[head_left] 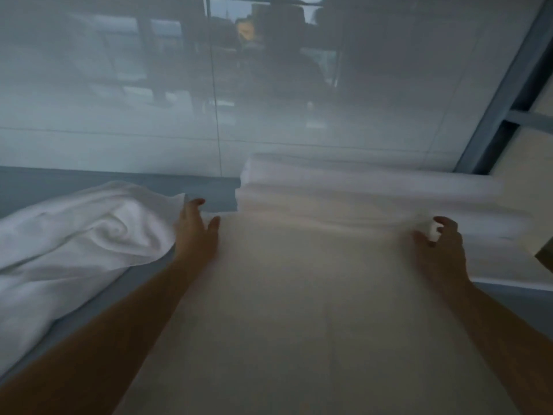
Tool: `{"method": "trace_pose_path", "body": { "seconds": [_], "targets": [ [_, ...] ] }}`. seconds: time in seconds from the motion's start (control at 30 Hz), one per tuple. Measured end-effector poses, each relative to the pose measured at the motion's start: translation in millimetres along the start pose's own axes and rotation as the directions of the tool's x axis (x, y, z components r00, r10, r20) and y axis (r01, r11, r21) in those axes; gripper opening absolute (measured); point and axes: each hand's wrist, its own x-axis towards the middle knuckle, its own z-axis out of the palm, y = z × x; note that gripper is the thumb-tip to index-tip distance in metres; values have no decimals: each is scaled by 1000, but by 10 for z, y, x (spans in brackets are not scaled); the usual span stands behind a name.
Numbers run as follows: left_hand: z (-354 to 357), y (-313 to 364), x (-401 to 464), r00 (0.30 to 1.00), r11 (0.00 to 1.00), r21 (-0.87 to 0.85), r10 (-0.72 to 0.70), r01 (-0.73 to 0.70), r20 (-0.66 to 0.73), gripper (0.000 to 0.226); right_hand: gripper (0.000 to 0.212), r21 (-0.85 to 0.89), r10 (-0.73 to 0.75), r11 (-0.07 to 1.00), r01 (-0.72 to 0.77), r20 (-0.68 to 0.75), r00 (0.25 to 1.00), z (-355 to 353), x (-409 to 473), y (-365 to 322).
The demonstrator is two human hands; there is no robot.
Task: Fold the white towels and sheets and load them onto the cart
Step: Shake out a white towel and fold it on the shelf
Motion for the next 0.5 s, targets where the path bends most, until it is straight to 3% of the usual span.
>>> {"method": "trace_pose_path", "body": {
  "seconds": [0.07, 0.13, 0.17, 0.23, 0.37, 0.5],
  "targets": [
    [120, 236, -231, 971, 965, 105, 234, -238, 53, 34, 36, -124, -219, 968, 219, 11, 976, 115, -158, -138],
    [381, 494, -491, 867, 867, 193, 393, -460, 305, 33, 28, -163, -466, 852, 497, 194, 863, 399, -436, -352],
    [530, 587, -614, 810, 811, 245, 400, -530, 429, 39, 30, -179, -510, 792, 584, 333, 793, 574, -587, -459],
    [760, 624, -711, 760, 735, 366, 305, -571, 573, 51, 39, -290, -478, 685, 669, 513, 713, 874, -788, -558],
    [724, 345, -449, 829, 731, 542, 59, -415, 556, 71, 54, -569, -184, 634, 524, 547, 817, 787, -506, -329],
    [361, 3, -298, 863, 689, 632, -20, -354, 505, 74, 57, -692, 13, 622, 367, 478, 878, 348, -360, 4]
  ]
}}
